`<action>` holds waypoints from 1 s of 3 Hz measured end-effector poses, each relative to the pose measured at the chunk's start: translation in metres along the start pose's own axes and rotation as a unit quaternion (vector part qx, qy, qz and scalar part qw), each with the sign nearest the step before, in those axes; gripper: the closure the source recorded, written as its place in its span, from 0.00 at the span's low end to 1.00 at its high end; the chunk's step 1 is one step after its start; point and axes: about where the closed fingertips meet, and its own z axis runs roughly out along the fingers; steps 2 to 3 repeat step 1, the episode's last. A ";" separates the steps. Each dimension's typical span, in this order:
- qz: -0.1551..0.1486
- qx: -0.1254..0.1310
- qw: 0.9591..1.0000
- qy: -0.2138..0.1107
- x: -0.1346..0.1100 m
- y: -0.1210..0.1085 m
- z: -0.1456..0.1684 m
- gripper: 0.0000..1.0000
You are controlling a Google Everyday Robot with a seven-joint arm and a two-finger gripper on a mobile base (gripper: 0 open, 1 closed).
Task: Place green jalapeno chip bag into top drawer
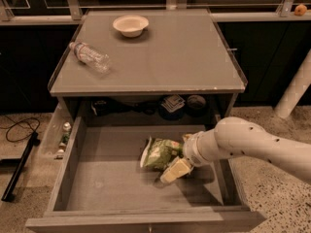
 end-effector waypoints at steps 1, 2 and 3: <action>0.000 0.000 1.000 0.000 0.000 0.000 0.000 0.00; 0.000 0.000 1.000 0.000 0.000 0.000 0.000 0.00; 0.000 0.000 1.000 0.000 0.000 0.000 0.000 0.00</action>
Offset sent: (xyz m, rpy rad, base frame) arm 0.0000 0.0000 0.0000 0.0000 0.0000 0.0000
